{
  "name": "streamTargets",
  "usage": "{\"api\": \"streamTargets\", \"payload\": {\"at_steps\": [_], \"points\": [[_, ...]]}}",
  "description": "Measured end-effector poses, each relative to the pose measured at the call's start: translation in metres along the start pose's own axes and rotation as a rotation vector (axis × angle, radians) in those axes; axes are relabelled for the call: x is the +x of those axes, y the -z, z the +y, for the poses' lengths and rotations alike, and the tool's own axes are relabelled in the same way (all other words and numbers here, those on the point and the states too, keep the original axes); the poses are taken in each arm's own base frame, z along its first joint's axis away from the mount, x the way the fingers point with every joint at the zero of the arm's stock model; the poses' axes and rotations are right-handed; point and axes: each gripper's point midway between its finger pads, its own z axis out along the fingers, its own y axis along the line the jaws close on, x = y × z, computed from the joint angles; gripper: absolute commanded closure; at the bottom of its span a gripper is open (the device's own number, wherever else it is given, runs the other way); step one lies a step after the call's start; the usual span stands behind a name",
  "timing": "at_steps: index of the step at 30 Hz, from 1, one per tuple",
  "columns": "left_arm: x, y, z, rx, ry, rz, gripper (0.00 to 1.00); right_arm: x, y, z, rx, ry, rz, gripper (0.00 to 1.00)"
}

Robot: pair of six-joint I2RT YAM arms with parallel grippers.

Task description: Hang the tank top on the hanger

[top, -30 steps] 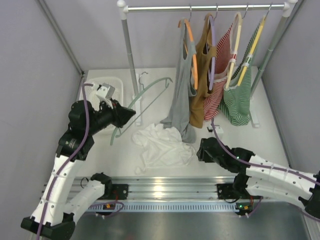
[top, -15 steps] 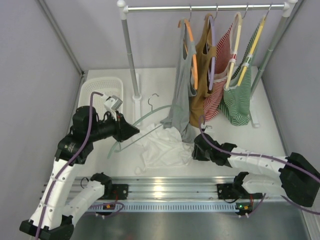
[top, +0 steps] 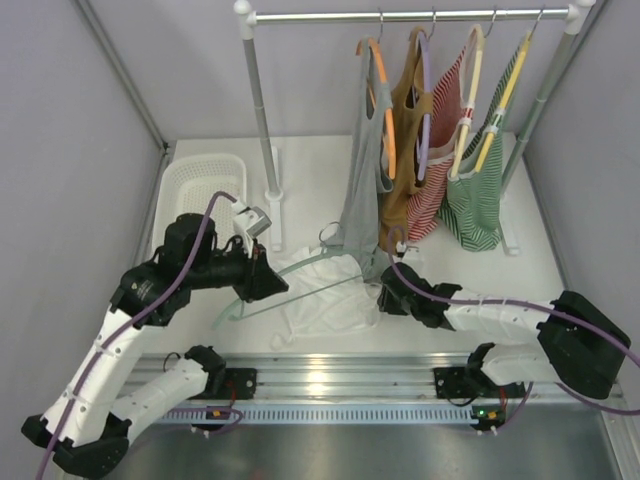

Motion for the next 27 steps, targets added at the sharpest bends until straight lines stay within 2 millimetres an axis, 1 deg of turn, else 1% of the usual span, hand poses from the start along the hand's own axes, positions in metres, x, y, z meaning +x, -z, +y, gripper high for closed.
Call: {"api": "streamTargets", "payload": {"at_steps": [2,4,6,12,20,23,27], "points": [[0.003,-0.001,0.002,-0.015,-0.002,0.019,1.00,0.000,0.000,0.000,0.002,-0.002,-0.001,0.69],[0.005,-0.001,0.003,-0.023,-0.004,0.028,1.00,0.000,0.001,-0.001,0.003,-0.007,-0.002,0.66],[0.007,-0.002,0.005,-0.035,-0.003,0.040,1.00,0.001,0.003,-0.004,0.004,-0.009,-0.004,0.65],[0.010,-0.006,0.009,-0.049,0.000,0.064,1.00,0.005,0.010,-0.013,0.018,-0.006,0.005,0.64],[0.011,-0.010,0.011,-0.052,0.004,0.080,1.00,0.003,0.007,-0.011,0.020,-0.005,-0.002,0.64],[0.011,-0.010,0.011,-0.052,0.003,0.082,1.00,0.002,0.007,-0.011,0.022,-0.006,-0.005,0.63],[0.011,-0.011,0.011,-0.052,0.003,0.083,1.00,0.004,0.011,-0.016,0.035,0.001,0.004,0.64]]}}
